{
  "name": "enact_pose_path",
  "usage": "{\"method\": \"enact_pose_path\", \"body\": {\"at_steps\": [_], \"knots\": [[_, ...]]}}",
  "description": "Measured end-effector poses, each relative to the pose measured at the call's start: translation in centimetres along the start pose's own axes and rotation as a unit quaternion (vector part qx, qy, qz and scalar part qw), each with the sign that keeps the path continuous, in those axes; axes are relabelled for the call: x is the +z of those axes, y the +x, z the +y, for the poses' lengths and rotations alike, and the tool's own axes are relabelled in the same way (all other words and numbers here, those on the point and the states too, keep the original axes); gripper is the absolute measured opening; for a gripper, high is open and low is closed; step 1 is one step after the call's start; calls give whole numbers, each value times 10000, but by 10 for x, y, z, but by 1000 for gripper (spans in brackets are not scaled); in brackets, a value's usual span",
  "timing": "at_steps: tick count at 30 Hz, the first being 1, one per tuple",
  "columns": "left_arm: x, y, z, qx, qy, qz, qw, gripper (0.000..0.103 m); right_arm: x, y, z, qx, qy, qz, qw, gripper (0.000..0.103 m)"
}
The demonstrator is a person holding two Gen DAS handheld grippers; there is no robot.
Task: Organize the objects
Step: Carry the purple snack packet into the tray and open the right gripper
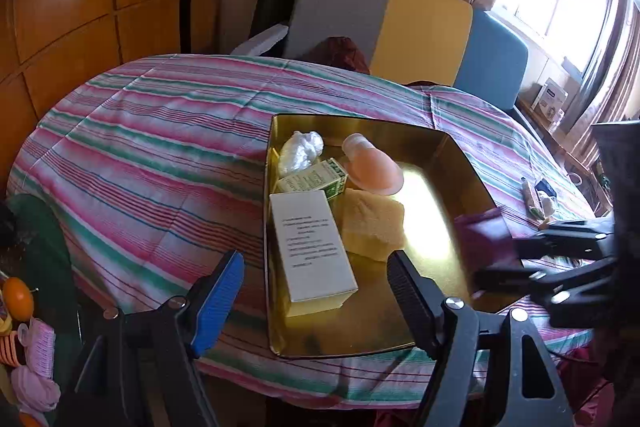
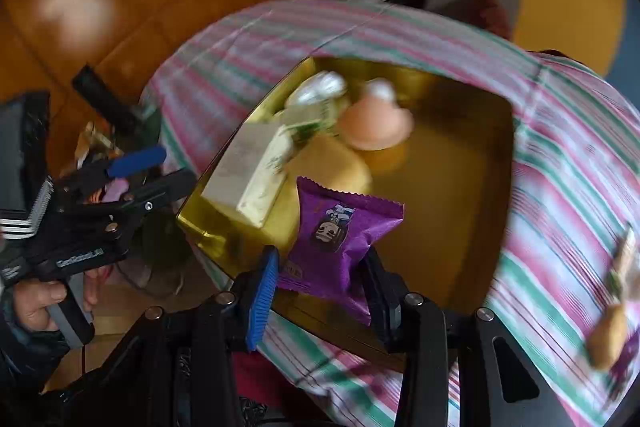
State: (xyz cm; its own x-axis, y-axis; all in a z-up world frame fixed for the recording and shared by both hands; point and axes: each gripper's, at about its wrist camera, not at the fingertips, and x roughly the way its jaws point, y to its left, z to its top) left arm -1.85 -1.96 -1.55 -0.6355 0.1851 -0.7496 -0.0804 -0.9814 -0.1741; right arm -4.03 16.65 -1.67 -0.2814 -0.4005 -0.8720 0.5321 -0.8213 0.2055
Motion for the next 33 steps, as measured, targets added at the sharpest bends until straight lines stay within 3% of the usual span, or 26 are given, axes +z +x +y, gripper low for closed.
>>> {"method": "enact_pose_path", "body": {"at_steps": [7, 14, 25, 29, 33], "knots": [[-2, -1, 19, 38, -233, 2, 9997, 75, 24, 70, 23, 167, -247, 1061, 9939, 42], [-2, 3, 25, 55, -321, 37, 9995, 75, 30, 99, 36, 63, -502, 1491, 9875, 43], [-3, 6, 29, 135, -334, 65, 9993, 75, 26, 109, 40, 81, -556, 1473, 9875, 46], [-3, 4, 25, 219, -243, 3, 9995, 75, 23, 97, 35, 169, -442, 1213, 9915, 60], [0, -3, 18, 317, -105, -128, 9994, 75, 17, 67, 25, 272, -342, 660, 9969, 73]]}}
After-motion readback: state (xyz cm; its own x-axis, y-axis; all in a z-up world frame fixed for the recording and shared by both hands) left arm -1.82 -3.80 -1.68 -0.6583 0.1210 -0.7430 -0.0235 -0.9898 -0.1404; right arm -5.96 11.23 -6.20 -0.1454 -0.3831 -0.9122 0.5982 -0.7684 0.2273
